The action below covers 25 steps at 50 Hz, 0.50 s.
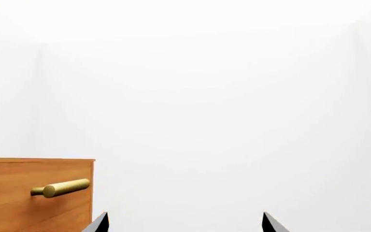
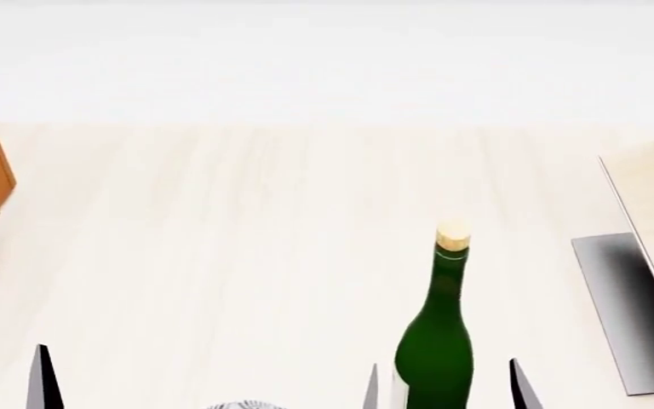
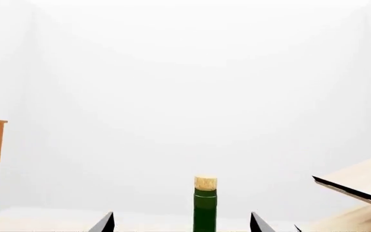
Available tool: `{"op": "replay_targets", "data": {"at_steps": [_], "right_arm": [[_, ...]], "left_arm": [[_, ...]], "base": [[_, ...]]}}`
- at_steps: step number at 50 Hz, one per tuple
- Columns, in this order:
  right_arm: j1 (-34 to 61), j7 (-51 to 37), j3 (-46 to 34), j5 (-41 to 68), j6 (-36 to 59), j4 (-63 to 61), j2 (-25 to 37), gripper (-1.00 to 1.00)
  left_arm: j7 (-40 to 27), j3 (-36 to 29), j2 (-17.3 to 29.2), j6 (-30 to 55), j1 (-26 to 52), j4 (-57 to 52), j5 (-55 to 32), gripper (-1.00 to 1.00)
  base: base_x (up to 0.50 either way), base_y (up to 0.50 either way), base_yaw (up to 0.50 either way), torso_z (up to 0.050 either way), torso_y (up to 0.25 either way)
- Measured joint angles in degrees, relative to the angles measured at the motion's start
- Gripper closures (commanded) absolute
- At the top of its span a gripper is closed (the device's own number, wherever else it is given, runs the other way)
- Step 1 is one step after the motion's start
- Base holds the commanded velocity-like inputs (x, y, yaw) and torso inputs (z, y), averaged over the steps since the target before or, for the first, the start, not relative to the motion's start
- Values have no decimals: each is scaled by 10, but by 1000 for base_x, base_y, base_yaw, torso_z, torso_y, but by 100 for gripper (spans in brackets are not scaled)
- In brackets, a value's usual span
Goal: Put the wine bottle on the wine rack.
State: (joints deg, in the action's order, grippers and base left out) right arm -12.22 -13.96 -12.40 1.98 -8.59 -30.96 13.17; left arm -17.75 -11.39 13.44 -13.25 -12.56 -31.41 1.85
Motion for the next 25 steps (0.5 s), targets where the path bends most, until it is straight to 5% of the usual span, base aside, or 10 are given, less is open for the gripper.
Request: {"op": "replay_targets", "data": {"at_steps": [25], "right_arm": [[0,-2,-8,12,2,-4,11,-100]], "left_arm": [[-8,-6,7,-1,2,0,-2,-100]], "base": [[0,-70,0,0,0]]}}
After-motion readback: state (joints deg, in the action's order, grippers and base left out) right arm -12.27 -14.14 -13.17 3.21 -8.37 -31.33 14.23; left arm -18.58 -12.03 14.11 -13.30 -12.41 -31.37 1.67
